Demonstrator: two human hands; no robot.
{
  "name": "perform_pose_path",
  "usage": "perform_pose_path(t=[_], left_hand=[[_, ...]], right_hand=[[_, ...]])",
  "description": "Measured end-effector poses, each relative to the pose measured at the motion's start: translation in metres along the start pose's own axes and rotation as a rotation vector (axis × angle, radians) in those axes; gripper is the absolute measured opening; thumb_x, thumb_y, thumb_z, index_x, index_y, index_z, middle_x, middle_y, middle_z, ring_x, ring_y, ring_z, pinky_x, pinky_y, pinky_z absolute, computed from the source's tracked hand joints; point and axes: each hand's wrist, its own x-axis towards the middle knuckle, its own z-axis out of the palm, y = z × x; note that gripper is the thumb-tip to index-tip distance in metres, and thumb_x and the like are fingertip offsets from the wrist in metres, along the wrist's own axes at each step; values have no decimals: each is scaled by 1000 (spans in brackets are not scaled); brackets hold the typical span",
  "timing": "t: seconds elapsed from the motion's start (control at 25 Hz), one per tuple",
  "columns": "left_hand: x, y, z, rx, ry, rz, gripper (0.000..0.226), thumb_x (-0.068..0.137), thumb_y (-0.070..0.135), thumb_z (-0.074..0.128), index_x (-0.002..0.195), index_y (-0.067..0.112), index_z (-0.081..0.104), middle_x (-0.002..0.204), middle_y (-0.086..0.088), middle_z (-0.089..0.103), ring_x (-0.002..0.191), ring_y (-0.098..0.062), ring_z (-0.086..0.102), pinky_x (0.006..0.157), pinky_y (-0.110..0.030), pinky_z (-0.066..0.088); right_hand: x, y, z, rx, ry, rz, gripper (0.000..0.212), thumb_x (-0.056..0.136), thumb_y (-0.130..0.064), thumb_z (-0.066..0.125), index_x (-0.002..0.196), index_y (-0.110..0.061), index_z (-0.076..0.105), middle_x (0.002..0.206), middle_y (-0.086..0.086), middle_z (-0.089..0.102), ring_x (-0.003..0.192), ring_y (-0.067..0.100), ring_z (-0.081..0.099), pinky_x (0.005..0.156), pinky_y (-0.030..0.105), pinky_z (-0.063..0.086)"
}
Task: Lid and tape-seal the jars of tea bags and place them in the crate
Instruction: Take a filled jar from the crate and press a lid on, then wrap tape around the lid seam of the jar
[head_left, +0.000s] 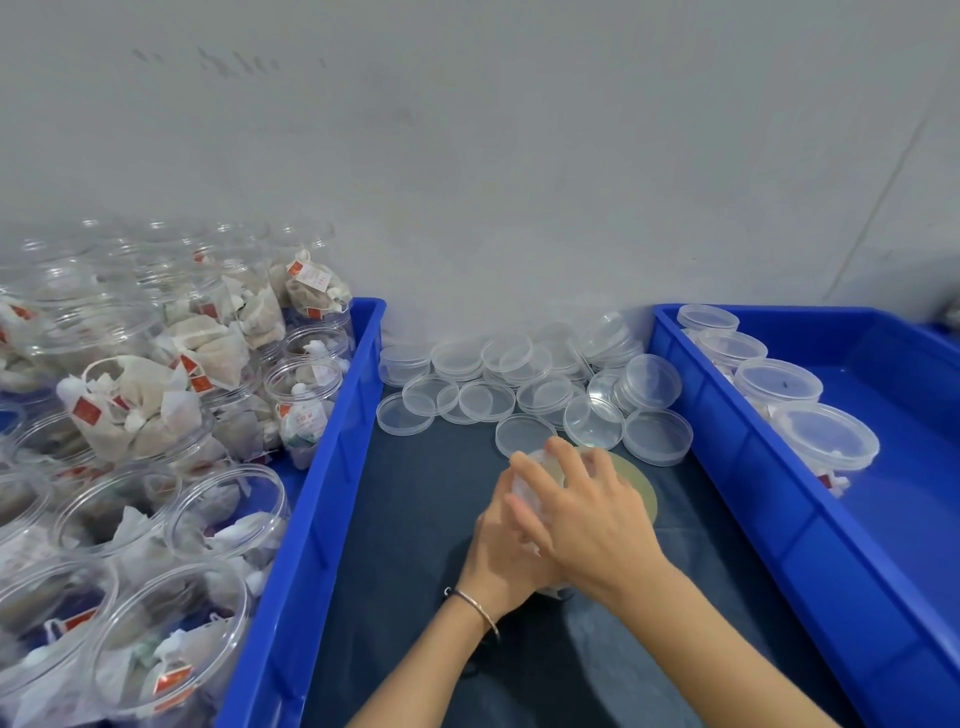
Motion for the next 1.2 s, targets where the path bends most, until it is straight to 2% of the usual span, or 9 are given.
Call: perform_pose_path(t=[0.12, 0.32, 0.48, 0.6, 0.68, 0.76, 0.92, 1.04, 1.2], left_hand=[[-6, 9, -4, -110, 40, 38, 81, 52, 26, 86, 123, 23, 47, 113, 18, 61, 103, 6, 59, 82, -8, 45], [-12, 15, -7, -110, 19, 86, 83, 51, 33, 84, 124, 20, 46, 115, 26, 58, 108, 5, 56, 87, -8, 42], [-11, 13, -1, -95, 39, 75, 83, 50, 33, 85, 123, 27, 45, 113, 32, 57, 106, 7, 56, 84, -4, 42], [-7, 14, -2, -96, 74, 32, 86, 52, 21, 91, 123, 31, 44, 118, 16, 59, 109, 3, 57, 89, -12, 46], [-3, 22, -5, -40, 84, 42, 98, 55, 18, 92, 134, 28, 35, 134, 7, 46, 123, -2, 47, 104, -23, 41], [-4, 38, -10, 13, 47, 42, 115, 59, 26, 90, 145, 28, 13, 148, 8, 22, 138, -2, 25, 111, -17, 28], [-16, 84, -17, -6, 80, 232, 76, 81, 70, 48, 141, 35, 18, 148, 23, 20, 134, 17, 18, 98, 1, 27], [-24, 107, -13, 104, -137, 274, 58, 95, 59, 31, 145, 29, 28, 147, 25, 27, 135, 15, 20, 109, -5, 18], [-32, 114, -10, 140, -183, 273, 61, 92, 47, 36, 145, 18, 35, 146, 15, 35, 133, 15, 25, 108, -5, 19]], right_hand=[[-4, 42, 3, 665, -14, 127, 41, 100, -42, 33, 137, -31, 45, 143, -12, 41, 133, 5, 35, 109, 20, 25], [-43, 100, 32, 120, -511, 325, 49, 98, -54, 26, 143, -37, 32, 151, -21, 25, 144, 2, 8, 116, 53, -2], [-51, 103, 38, -273, -397, 170, 42, 94, -58, 36, 124, -29, 45, 127, -13, 44, 128, 6, 36, 115, 51, 5], [-42, 92, 16, 171, -112, 451, 32, 93, -54, 44, 91, -22, 47, 89, -6, 58, 82, 15, 56, 82, 35, 45], [-38, 85, -12, 756, 121, 720, 38, 94, -48, 49, 74, -16, 43, 58, -8, 49, 53, 16, 43, 54, 27, 42], [-47, 73, -40, 1084, 241, 751, 40, 92, -44, 50, 68, -14, 40, 49, -6, 35, 49, 15, 31, 47, 22, 37], [-77, 32, -52, 815, 273, 336, 24, 83, -44, 49, 69, -26, 45, 48, -4, 39, 44, 3, 31, 43, 18, 27], [-85, 17, -43, 622, 264, 192, 13, 83, -30, 53, 79, -21, 46, 48, -11, 45, 39, 3, 33, 42, 11, 24], [-84, 7, -38, 562, 285, 222, 23, 78, -49, 48, 80, -26, 45, 55, -13, 50, 39, 7, 38, 43, 11, 26]])
